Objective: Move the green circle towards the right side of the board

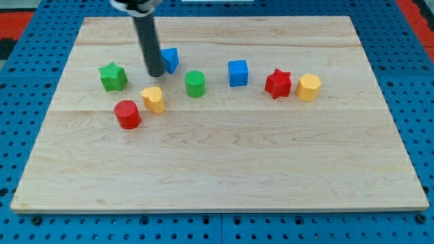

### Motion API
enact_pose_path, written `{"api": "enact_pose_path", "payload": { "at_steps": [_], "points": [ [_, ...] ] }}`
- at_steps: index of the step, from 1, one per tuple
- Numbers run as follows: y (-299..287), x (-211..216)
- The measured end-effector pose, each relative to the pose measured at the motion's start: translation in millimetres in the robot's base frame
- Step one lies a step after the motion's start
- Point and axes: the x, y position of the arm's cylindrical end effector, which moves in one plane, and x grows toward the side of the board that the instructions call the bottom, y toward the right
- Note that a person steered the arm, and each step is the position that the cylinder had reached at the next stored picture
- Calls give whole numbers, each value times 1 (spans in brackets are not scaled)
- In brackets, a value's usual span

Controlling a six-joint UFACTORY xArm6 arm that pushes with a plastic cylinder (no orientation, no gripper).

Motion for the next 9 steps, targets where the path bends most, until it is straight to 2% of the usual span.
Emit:
{"api": "enact_pose_path", "payload": {
  "at_steps": [1, 2, 3, 5, 6, 7, 9],
  "points": [
    [49, 7],
    [60, 38],
    [60, 43],
    [100, 92],
    [72, 96],
    [73, 128],
    [125, 167]
  ]
}}
